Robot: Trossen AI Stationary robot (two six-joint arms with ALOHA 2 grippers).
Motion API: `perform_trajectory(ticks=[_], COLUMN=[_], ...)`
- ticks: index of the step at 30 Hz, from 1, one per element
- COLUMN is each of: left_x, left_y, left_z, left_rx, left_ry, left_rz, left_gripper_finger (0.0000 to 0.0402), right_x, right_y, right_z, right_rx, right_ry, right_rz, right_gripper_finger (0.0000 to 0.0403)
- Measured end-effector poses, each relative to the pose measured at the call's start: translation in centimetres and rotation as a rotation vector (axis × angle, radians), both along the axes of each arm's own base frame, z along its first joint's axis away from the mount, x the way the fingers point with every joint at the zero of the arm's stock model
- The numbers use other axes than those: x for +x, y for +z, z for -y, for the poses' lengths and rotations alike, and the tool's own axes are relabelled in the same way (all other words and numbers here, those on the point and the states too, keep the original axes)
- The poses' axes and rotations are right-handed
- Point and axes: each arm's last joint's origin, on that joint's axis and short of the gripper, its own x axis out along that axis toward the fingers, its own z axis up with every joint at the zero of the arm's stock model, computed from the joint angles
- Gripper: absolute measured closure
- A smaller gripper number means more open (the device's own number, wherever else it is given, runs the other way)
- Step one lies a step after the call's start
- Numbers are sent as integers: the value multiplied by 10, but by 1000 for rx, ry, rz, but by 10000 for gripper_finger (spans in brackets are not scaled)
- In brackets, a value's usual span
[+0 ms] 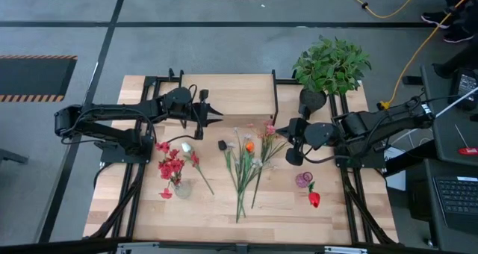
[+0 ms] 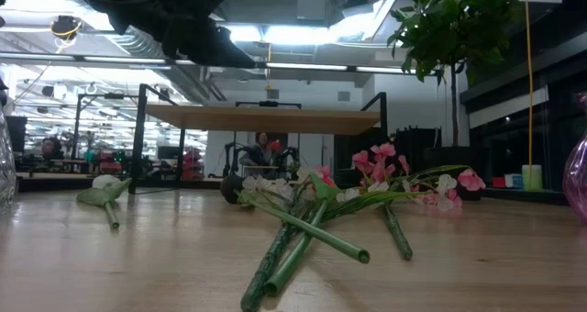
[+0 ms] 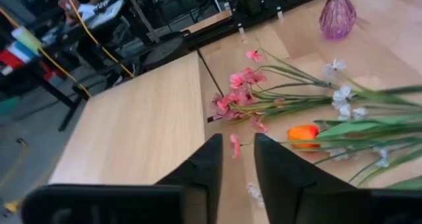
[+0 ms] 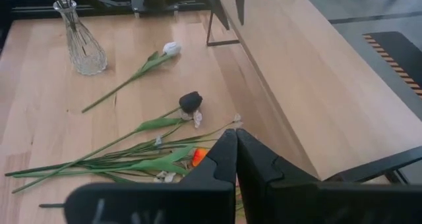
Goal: Pick and place flowers into a vace then onto a shelf
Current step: Put the white flower into the pink vase
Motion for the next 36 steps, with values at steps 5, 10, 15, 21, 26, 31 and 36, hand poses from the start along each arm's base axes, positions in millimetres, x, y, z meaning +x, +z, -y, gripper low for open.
perform_trajectory(ticks=[5, 10, 15, 21, 26, 31, 36], left_x=[0, 3, 11, 20, 25, 26, 28], left_y=[0, 8, 19, 23, 27, 38, 39], left_z=[-1, 1, 7, 7, 9, 13, 20], left_rx=[20, 33, 78, 72, 55, 36, -7], left_ry=[33, 105, 93, 64, 37, 24, 20], left_rz=[-3, -64, -187, -337, -452, -513, -587], left_gripper_finger=[269, 244, 240, 240, 245, 248, 249], right_x=[0, 0, 0, 0, 0, 0, 0], right_y=[0, 0, 0, 0, 0, 0, -1], right_z=[0, 0, 0, 0, 0, 0, 0], right_rx=[3, 20, 38, 32, 30, 29, 24], right_ry=[-2, -14, -34, -39, -37, -37, -33], right_rz=[1, 7, 16, 17, 16, 16, 13], right_gripper_finger=[395, 395, 395, 395, 395, 395, 395])
